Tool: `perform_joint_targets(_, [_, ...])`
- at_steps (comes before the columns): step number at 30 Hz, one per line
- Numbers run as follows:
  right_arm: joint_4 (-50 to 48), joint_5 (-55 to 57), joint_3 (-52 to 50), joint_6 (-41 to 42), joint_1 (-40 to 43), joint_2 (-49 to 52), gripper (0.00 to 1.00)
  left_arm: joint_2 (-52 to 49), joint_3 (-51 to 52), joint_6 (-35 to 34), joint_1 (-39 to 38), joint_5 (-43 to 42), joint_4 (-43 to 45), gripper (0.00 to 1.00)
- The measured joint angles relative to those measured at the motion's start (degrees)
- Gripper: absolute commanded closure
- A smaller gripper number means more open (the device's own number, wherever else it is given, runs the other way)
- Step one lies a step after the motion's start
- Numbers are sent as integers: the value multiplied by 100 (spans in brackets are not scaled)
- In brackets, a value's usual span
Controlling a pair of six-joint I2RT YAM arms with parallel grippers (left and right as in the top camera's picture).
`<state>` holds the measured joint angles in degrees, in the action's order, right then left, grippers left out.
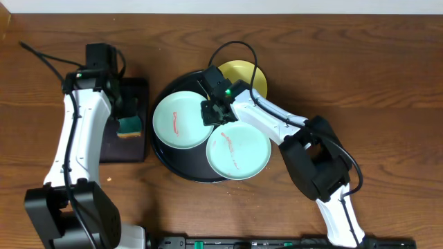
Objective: Clean dirty plates on tray and stack at the side
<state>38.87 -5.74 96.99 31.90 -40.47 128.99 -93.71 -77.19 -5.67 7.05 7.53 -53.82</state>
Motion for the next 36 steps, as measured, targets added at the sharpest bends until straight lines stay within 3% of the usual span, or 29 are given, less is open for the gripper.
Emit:
perform_joint_targets(12, [0,0,2,0,0,0,99,-1191,74,730,332,-881,629,48])
perform_joint_targets(24, [0,2,2,-2,0,0,99,-1862,79,833,332,-1038,848,71])
perform_joint_targets(28, [0,2,2,-2,0,0,99,-1862,79,809,339,-1023,883,92])
perform_joint_targets(36, [0,2,2,-4,0,0,99,-1862,76,850,341,-1023,879,93])
